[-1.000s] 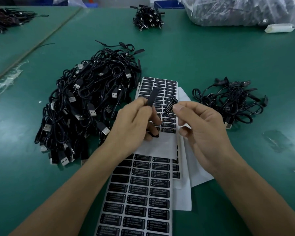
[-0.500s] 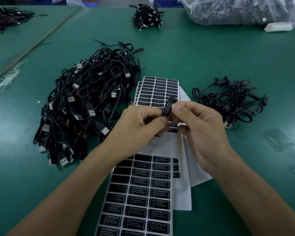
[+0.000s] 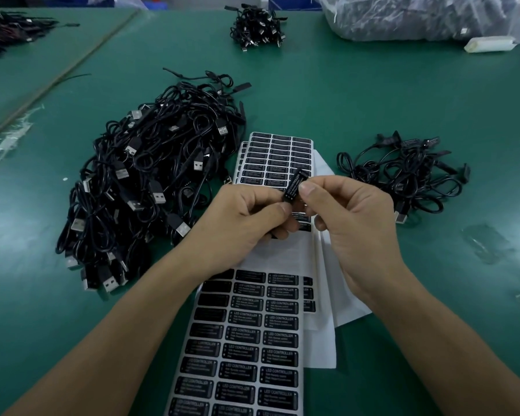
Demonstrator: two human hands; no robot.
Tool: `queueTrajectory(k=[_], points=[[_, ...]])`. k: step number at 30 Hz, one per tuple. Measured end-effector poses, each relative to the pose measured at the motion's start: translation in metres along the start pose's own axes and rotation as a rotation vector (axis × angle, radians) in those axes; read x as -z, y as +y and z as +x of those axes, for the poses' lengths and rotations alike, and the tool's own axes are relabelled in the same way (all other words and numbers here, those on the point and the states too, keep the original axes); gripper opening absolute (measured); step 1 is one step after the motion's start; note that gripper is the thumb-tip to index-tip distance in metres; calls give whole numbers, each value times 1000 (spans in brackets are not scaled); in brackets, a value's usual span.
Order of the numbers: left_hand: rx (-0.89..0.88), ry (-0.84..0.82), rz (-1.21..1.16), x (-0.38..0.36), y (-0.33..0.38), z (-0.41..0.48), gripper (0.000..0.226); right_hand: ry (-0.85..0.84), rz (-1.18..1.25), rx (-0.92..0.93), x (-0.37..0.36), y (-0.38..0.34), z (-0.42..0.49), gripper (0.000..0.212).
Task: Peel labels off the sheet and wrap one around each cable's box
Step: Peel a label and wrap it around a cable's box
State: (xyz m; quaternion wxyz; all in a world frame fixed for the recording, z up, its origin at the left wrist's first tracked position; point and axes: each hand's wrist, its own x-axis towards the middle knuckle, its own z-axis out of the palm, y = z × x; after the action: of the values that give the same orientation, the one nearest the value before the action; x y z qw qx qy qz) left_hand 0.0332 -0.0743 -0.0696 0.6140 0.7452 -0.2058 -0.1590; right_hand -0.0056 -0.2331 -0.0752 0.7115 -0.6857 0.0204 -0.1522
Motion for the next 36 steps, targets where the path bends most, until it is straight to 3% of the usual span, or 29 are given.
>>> queueTrajectory(k=[36], points=[[2, -37, -100, 0, 3, -1, 30, 22, -22, 34, -5, -3, -1, 18]])
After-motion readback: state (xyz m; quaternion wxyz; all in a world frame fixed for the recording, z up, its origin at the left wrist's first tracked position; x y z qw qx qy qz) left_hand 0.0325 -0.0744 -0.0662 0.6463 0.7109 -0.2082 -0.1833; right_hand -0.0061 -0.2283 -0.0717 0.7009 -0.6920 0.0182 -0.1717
